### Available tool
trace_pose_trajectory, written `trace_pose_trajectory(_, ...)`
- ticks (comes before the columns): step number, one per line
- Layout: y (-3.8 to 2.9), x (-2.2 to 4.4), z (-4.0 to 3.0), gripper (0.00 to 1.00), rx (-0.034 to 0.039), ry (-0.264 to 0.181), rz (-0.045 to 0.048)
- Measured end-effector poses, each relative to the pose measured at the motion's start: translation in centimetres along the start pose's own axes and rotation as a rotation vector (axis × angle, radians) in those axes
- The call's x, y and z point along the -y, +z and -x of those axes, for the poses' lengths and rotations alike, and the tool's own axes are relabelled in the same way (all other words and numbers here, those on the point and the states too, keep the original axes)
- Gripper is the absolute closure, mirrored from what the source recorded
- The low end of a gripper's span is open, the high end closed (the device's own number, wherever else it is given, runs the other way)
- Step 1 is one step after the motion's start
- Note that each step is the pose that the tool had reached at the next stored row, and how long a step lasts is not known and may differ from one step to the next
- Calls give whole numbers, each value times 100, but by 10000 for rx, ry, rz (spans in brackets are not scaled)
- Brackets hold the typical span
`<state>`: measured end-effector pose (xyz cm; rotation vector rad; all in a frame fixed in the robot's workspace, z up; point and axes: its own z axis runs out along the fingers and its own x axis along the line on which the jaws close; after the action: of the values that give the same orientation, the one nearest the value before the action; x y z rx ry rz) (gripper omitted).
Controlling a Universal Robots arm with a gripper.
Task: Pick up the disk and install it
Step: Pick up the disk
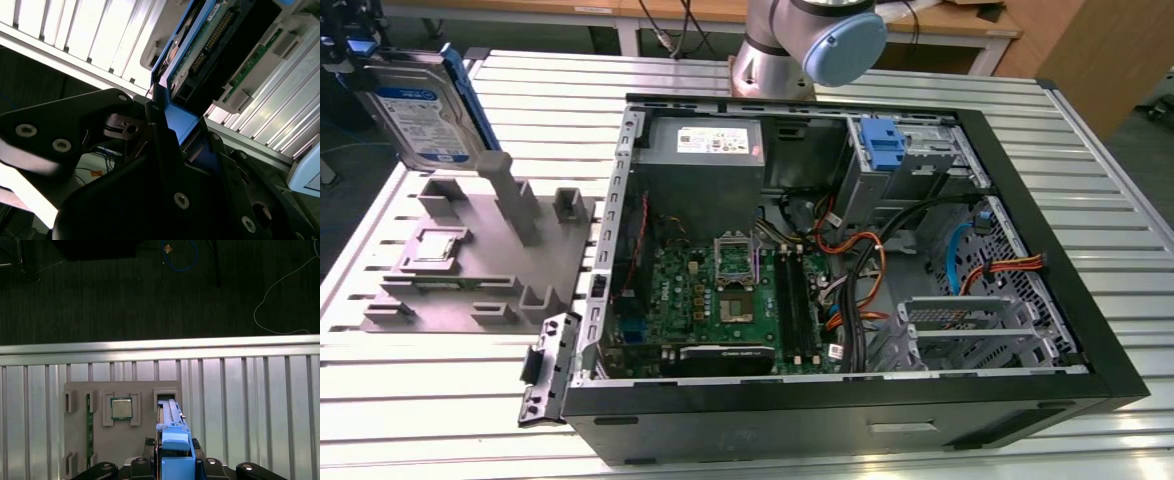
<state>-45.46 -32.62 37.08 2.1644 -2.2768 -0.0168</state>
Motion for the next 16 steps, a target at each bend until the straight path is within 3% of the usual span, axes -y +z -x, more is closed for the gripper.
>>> trace_pose_trajectory(9, -7, -1, 0, 64, 8, 0, 1)
trace_pose_trajectory(16, -69, -1, 1, 64, 7, 1, 1)
